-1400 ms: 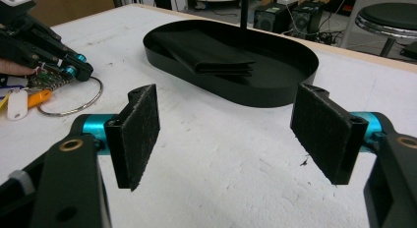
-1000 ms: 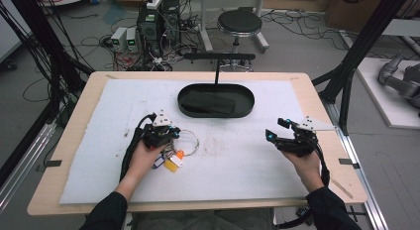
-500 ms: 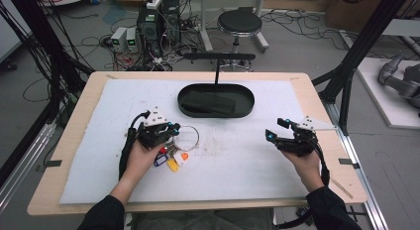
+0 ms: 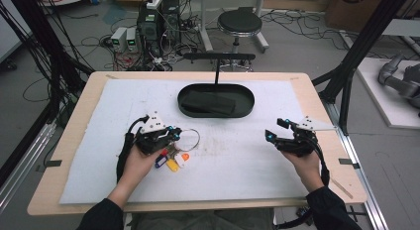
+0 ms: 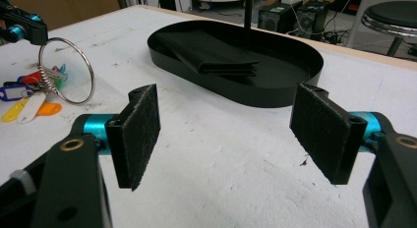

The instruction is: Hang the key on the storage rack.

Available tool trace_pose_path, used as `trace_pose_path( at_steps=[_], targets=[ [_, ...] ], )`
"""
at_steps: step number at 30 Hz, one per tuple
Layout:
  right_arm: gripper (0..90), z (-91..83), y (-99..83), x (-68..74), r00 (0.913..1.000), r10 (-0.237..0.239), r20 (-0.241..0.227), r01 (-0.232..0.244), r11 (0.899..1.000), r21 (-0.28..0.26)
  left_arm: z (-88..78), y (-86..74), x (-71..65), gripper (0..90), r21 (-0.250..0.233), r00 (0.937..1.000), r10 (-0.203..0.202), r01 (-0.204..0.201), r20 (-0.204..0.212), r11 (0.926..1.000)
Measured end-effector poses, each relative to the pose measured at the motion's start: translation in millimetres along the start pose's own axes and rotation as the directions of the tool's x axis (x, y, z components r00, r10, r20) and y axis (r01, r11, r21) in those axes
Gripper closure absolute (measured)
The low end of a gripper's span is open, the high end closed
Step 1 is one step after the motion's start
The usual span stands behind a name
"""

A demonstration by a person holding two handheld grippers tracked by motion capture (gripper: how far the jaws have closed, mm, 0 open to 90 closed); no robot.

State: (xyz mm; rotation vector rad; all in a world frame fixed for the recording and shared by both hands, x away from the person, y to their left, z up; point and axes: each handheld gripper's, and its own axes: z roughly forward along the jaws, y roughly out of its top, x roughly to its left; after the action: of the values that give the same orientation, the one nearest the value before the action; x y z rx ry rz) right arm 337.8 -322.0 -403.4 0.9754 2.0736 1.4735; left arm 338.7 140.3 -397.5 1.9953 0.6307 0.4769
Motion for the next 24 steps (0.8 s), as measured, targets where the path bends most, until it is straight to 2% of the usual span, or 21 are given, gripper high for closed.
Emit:
trace_pose_path(
  at_steps=[5, 11, 17, 20, 24],
  targets=[
    [27.6, 0.0, 0.1, 0.0, 1.0, -0.004, -0.001, 0.004, 1.0, -0.001, 0.5, 0.2, -1.9, 85.8, -0.004, 0.9994, 0.01, -0.01, 0.032, 0.9999],
    [27.6, 0.4, 0.0, -0.2, 1.0, -0.005, 0.0, 0.005, 1.0, -0.002, 3.0, 0.1, -3.7, 85.7, 0.0, 0.9989, 0.007, -0.007, 0.045, 1.0],
    [27.6, 0.6, 0.0, 0.2, 1.0, -0.005, -0.002, 0.005, 1.0, 0.0, 8.6, -2.2, -5.3, 81.4, 0.041, 0.9982, 0.012, -0.015, 0.059, 0.9991],
    [27.6, 0.3, 0.1, 0.5, 1.0, -0.007, -0.005, 0.007, 1.0, 0.0, 9.0, -2.5, -5.5, 83.6, 0.045, 0.9975, 0.025, -0.028, 0.066, 0.9986],
    [27.6, 1.0, -0.1, -0.1, 1.0, -0.008, -0.004, 0.008, 1.0, 0.0, 8.4, -2.7, -4.6, 86.1, 0.042, 0.997, 0.019, -0.023, 0.076, 0.9989]
  ],
)
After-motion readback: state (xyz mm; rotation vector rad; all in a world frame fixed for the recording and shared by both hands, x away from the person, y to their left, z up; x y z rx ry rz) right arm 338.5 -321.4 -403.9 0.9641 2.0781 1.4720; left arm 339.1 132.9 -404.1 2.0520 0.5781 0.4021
